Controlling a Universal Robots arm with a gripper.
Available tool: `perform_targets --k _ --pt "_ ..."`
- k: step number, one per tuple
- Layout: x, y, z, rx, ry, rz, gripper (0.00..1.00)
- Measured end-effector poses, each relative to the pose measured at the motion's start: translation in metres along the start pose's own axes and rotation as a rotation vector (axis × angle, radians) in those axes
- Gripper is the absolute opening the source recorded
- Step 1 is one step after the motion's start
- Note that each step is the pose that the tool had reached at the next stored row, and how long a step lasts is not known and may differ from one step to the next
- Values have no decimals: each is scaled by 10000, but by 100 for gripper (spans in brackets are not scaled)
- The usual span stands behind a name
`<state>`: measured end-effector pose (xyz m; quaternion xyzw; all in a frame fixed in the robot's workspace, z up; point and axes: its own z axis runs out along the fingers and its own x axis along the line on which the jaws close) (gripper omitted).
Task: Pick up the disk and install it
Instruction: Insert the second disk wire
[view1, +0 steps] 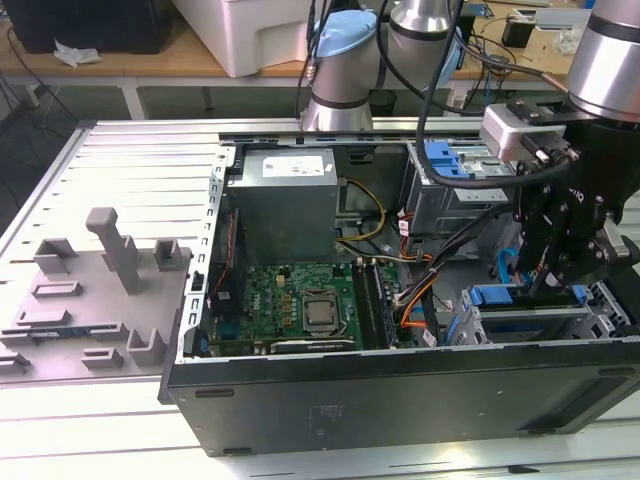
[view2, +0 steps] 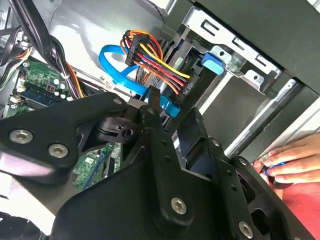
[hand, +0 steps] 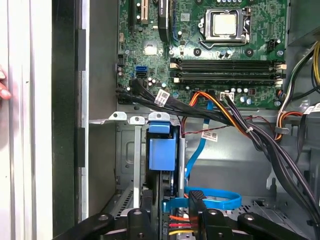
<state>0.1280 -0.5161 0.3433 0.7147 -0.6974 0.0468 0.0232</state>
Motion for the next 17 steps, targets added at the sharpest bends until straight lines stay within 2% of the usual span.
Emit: perform_targets --k 5,17 --pt "9 -3 -84 0 0 0 42" --pt "15 0 -150 0 1 0 42"
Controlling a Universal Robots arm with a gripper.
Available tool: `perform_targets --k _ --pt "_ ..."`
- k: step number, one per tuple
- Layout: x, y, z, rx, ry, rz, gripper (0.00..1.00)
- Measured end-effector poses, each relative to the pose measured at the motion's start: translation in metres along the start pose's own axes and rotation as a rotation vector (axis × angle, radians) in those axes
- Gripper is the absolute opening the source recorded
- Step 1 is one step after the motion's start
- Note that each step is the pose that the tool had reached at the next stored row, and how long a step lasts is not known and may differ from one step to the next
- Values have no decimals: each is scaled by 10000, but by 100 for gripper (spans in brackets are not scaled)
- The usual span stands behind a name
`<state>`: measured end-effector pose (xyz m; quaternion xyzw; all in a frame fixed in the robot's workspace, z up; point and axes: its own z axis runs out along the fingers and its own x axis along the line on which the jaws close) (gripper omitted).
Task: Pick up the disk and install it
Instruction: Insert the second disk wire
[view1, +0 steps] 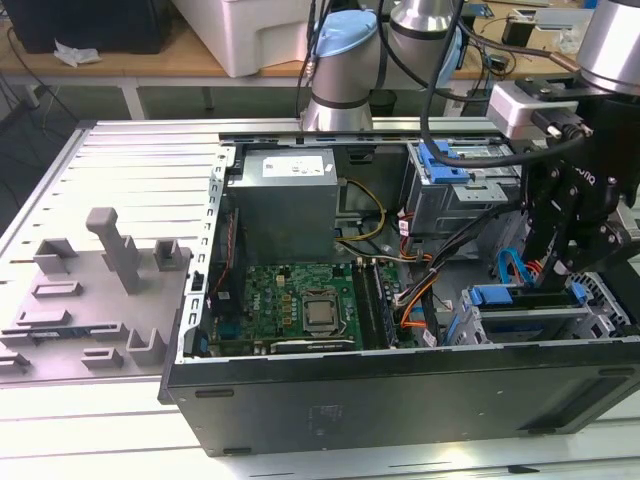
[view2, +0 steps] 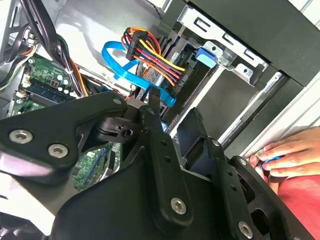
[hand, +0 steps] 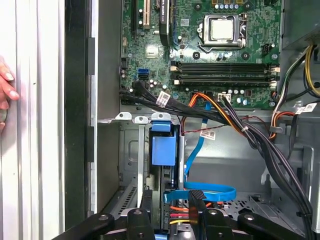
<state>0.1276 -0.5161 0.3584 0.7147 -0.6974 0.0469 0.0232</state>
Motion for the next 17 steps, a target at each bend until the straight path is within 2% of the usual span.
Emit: perform_targets --k 5,10,13,17 --pt "7 26 -77 15 3 2 42" --pt "7 48 -87 28 7 3 42" --pt "5 135 -90 63 7 7 42" --pt "5 185 -92 103 8 10 41"
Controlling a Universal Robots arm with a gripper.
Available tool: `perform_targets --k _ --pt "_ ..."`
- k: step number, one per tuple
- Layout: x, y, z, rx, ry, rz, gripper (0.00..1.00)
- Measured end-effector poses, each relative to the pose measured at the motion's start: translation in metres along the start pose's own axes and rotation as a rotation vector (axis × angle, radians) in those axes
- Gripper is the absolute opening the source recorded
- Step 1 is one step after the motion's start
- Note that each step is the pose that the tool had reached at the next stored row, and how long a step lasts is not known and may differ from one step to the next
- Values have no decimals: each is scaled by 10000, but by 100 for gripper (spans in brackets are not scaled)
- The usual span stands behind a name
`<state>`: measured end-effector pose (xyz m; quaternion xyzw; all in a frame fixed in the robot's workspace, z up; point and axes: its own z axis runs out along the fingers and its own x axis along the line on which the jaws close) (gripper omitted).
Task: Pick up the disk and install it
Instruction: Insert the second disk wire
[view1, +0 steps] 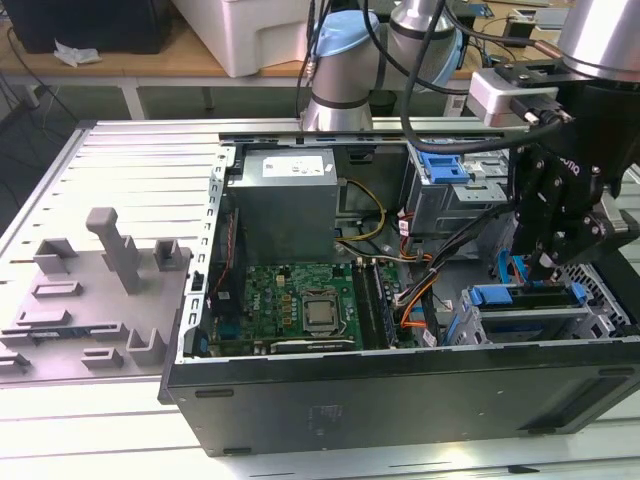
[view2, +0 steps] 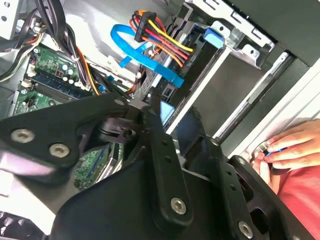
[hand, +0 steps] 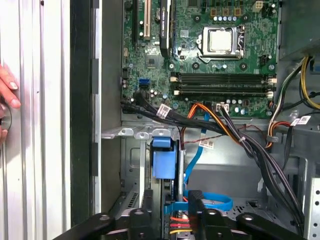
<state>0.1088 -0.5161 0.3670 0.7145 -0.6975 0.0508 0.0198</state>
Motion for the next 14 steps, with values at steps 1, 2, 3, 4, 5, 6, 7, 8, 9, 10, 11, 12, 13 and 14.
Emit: perform_targets --k 1,2,3,4,5,6,7,8,9,10,11,12,13,14 --pt "0 7 -1 8 0 1 34" --pt "-1 17 -1 18 1 2 27" --pt "-1 23 -1 25 0 3 22" --pt "-1 27 -1 30 0 2 16" --pt "-1 27 -2 31 1 1 11" --pt "-1 27 -1 31 0 1 11" --pt "-1 28 -2 30 1 3 11" --pt "-1 28 -2 30 0 3 11" --pt "-1 28 -2 30 0 3 11" --pt "-1 28 -2 30 0 3 11" --pt "-1 29 -2 30 1 3 11" --pt "-1 29 -2 30 1 3 11" --pt "-1 30 -2 30 0 3 11" --pt "-1 30 -2 30 0 3 11"
